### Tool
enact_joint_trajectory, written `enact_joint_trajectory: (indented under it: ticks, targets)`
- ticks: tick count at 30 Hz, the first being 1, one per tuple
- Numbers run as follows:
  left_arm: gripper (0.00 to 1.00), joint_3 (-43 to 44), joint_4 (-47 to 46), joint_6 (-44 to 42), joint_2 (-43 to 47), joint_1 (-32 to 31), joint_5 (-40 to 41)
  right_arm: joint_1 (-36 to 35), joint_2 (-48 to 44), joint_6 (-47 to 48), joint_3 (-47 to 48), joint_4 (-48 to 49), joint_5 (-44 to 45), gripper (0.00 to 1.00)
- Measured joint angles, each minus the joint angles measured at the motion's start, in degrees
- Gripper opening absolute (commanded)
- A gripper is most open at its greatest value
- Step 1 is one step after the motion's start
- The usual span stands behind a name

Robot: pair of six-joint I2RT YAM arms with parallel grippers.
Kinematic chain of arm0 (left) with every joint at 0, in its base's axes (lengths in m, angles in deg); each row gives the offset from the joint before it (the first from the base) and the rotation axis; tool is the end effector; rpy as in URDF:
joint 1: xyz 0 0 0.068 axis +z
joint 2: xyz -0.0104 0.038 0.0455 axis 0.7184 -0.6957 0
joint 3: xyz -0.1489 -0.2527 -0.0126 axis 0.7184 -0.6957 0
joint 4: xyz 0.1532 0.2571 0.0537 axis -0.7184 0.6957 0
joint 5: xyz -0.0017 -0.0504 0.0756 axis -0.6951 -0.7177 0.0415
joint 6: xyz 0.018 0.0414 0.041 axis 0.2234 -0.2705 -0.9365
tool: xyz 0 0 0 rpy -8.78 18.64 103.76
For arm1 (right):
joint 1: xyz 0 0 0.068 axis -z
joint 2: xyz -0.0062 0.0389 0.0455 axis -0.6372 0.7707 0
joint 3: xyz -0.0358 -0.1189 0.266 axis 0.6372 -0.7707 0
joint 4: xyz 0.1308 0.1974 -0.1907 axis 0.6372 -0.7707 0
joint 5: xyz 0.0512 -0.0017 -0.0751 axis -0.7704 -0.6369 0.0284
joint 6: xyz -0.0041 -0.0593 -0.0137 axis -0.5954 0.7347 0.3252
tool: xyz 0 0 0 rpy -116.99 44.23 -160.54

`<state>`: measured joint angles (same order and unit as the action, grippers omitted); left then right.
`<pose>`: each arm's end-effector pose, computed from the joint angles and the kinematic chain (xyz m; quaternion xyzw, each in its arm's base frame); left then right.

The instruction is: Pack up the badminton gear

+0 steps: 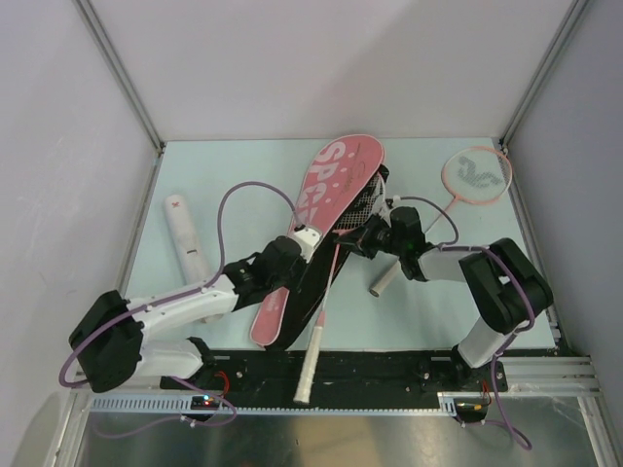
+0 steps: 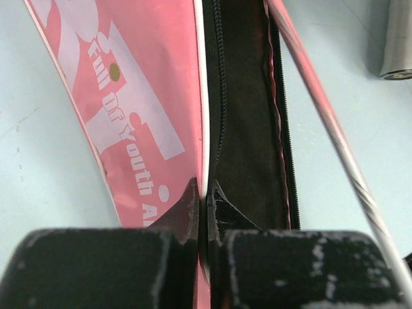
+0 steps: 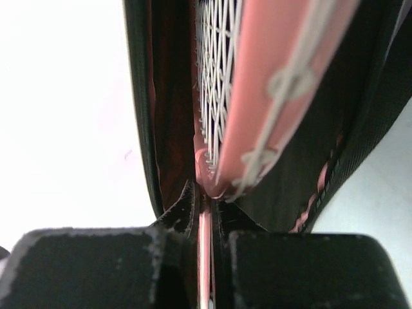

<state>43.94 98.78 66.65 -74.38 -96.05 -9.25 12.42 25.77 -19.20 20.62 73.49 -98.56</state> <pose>0.1980 -0.2232 0.2046 0.2907 0.8609 -0.1200 0.3999 0.3073 0.1814 0.1425 0.1635 0.8053 0.5292 0.2113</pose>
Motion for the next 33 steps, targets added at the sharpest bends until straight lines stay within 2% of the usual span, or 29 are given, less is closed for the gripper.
enact_joint_trajectory:
  ticks: [10, 17, 33]
  targets:
    - [0.0, -5.7, -5.9, 6.1, 6.2, 0.0, -3.8, 0.9, 9.1, -4.7, 4.7, 7.9, 6.5, 0.0]
    - [0.0, -6.9, -6.4, 9.4, 11.5, 0.0, -6.3, 1.2, 10.5, -4.0, 7.3, 8.5, 12.6, 0.0]
    - [0.0, -7.1, -4.9, 16.3, 14.6, 0.1, -10.4, -0.2, 15.4, -2.6, 9.9, 8.6, 21.0, 0.0]
